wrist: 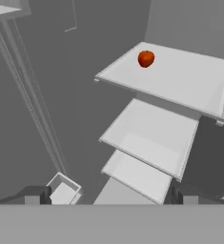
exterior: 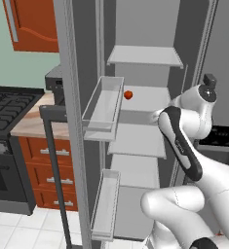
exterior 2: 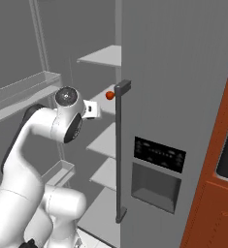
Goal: Retrieve the tangerine and apple from the fridge and place them into the bowl on the dining table.
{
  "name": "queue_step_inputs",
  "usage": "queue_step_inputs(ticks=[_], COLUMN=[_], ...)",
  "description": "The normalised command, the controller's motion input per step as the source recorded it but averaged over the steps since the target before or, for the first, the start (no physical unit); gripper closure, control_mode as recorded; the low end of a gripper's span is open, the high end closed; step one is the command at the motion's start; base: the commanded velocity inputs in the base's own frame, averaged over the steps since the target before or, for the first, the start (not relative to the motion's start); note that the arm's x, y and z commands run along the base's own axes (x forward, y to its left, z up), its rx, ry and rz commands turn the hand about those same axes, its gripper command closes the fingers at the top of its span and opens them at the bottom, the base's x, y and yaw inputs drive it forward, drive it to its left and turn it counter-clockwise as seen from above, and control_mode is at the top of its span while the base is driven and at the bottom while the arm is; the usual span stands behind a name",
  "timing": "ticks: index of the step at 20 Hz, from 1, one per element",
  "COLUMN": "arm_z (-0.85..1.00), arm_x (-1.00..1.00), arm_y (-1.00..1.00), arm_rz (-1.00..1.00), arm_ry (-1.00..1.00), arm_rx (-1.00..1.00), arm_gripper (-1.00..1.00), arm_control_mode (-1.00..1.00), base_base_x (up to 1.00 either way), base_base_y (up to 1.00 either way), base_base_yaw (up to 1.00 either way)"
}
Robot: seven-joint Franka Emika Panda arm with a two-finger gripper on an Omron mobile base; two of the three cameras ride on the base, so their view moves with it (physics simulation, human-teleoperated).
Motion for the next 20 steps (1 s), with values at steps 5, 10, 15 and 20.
queue_step_inputs(ticks=[5,10,15,20], arm_z=[0.0,0.0,0.0,0.0], arm_x=[0.46,0.5,0.51,0.47], arm_y=[0.0,0.0,0.0,0.0], arm_rz=[0.0,0.0,0.0,0.0], arm_ry=[0.0,0.0,0.0,0.0], arm_rx=[0.0,0.0,0.0,0.0], arm_gripper=[-1.0,-1.0,-1.0,-1.0], arm_control_mode=[-1.0,-1.0,-1.0,-1.0], base_base_x=[0.0,0.0,0.0,0.0], base_base_y=[0.0,0.0,0.0,0.0], base_base_yaw=[0.0,0.0,0.0,0.0])
